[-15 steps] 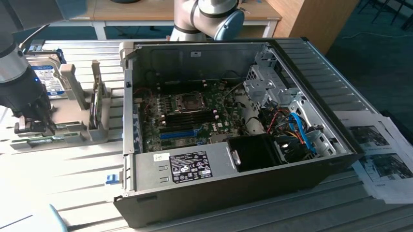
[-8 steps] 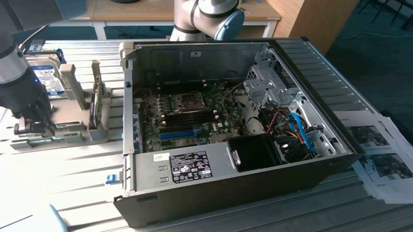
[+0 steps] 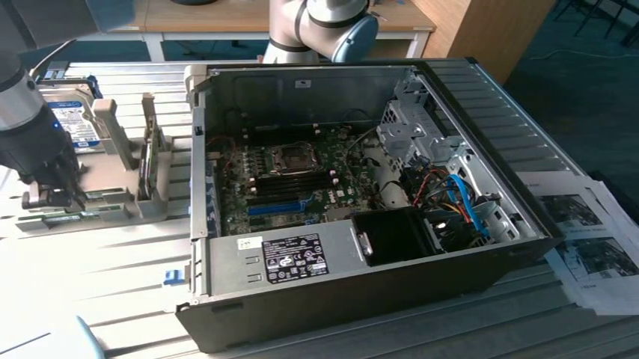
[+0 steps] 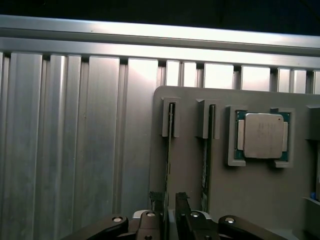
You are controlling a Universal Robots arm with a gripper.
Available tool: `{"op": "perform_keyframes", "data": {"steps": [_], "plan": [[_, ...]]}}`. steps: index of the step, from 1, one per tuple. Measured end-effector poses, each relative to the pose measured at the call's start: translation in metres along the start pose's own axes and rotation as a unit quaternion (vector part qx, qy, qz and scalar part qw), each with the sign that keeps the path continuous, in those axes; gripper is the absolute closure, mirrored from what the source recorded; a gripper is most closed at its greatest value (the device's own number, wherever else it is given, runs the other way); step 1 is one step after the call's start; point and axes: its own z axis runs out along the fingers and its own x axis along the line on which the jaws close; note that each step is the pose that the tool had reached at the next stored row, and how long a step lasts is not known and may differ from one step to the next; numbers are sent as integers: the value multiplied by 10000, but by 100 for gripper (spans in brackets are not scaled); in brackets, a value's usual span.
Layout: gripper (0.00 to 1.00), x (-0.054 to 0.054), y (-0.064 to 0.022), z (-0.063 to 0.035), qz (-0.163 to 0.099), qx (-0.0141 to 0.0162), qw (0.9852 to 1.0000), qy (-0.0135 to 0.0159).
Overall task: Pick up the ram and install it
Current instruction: 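Pick up the ram and move it above insertion slot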
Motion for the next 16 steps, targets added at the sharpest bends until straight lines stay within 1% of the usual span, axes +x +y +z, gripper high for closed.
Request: {"op": "perform_keyframes", "data": {"steps": [11,16], "plan": [[75,3,-1,65,0,0,10000,0],[75,3,-1,69,0,0,10000,0]]}}
